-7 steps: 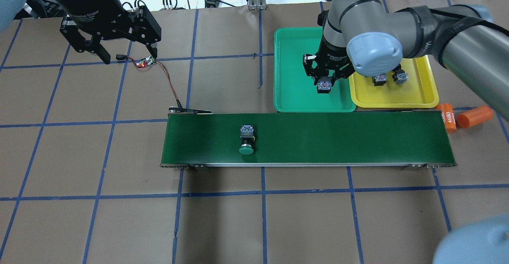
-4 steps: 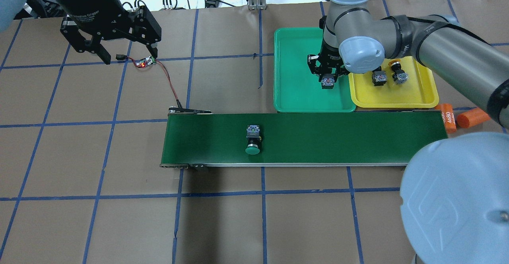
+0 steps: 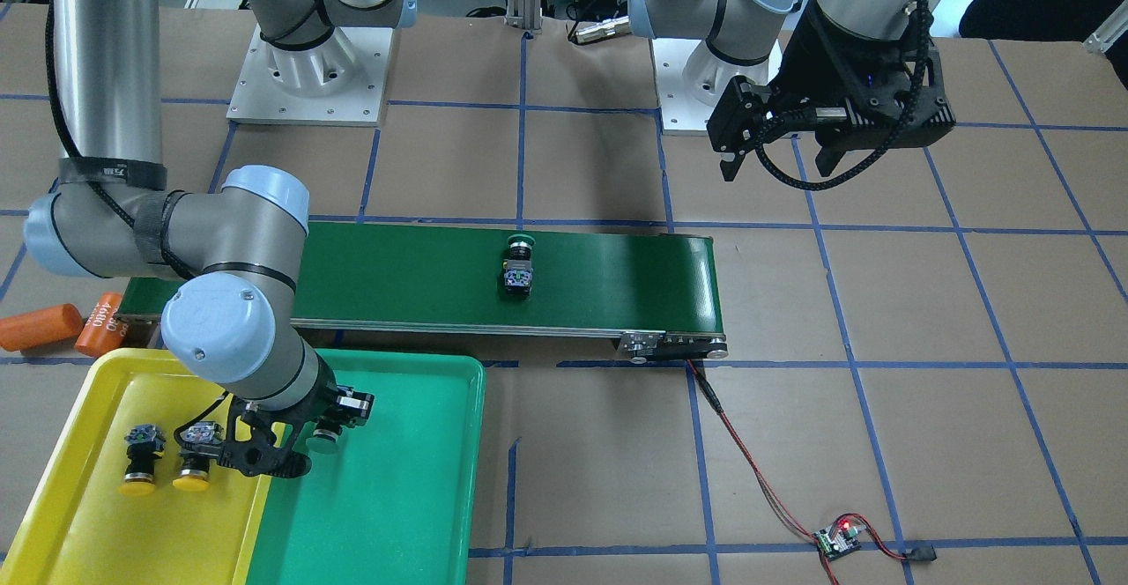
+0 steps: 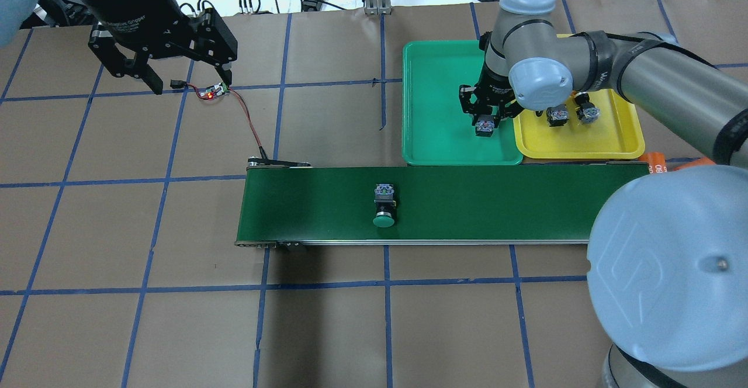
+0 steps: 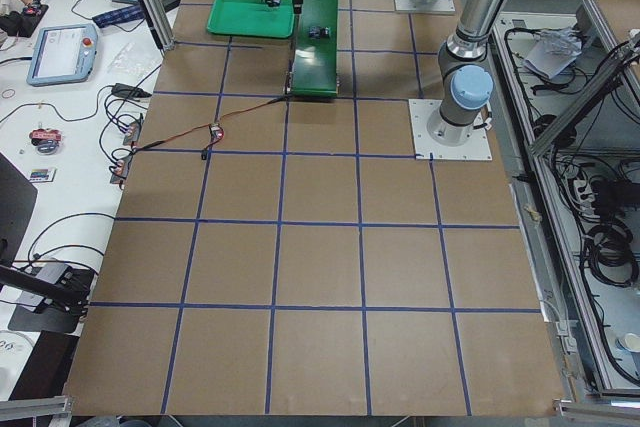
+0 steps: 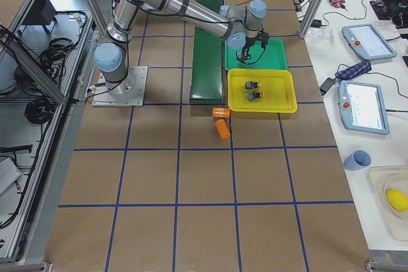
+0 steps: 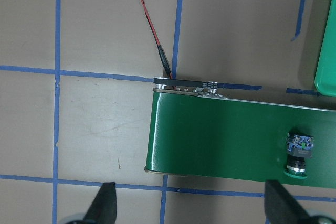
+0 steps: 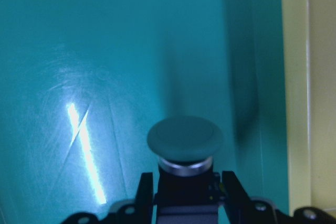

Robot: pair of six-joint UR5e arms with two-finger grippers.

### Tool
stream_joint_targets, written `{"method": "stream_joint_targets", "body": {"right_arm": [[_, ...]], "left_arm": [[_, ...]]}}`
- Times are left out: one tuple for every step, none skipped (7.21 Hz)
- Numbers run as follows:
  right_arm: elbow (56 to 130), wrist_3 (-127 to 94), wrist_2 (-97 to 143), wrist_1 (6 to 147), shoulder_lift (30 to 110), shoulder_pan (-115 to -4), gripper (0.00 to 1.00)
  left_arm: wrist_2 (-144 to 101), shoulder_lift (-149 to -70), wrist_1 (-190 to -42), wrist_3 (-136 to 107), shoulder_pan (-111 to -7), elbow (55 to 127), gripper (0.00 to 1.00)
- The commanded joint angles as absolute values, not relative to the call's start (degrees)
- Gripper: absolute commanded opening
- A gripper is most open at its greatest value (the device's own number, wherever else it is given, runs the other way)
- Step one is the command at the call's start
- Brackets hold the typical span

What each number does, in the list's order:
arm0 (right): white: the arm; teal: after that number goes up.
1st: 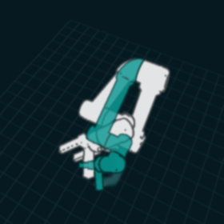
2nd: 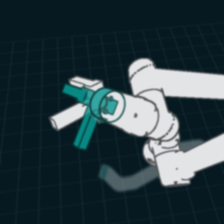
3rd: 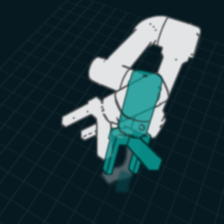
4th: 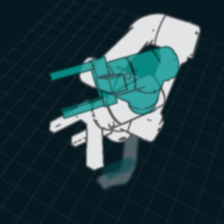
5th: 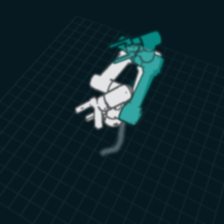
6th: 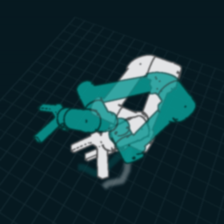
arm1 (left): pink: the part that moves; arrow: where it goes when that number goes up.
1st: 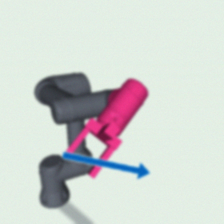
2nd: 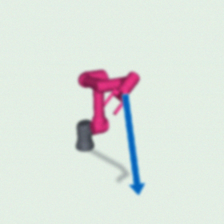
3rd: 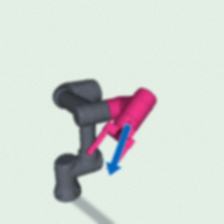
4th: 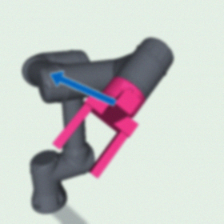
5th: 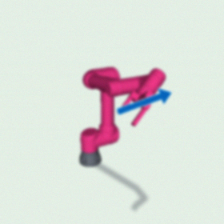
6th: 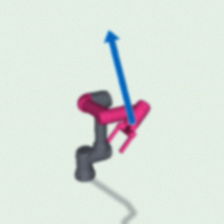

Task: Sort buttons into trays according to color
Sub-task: 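Open the right gripper to release the green button in the tray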

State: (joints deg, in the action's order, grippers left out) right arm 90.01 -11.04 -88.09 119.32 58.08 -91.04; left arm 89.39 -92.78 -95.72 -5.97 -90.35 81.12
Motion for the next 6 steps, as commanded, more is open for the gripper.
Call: {"method": "stream_joint_targets", "body": {"right_arm": [[89.91,-10.55,-88.15,119.36,58.44,-90.97,1.0],[89.56,-10.55,-88.24,119.27,59.32,-90.97,1.0],[90.34,-10.55,-88.42,117.96,62.98,-90.97,1.0],[90.7,-10.55,-88.24,110.55,67.63,-90.97,1.0],[91.14,-10.55,-88.76,107.26,70.29,-90.79,1.0],[92.71,-10.55,-88.86,103.83,72.75,-90.53,1.0]], "left_arm": [[89.38,-92.72,-95.71,-5.98,-90.35,81.12,1.0],[89.3,-92.72,-95.71,-5.98,-90.26,81.04,1.0],[89.3,-92.81,-95.63,-5.98,-90.26,81.04,1.0],[89.3,-92.81,-95.71,-5.98,-90.26,81.04,1.0],[88.34,-92.81,-95.71,-6.06,-90.18,81.04,1.0],[88.24,-92.81,-95.71,-6.06,-90.18,81.04,1.0]]}}
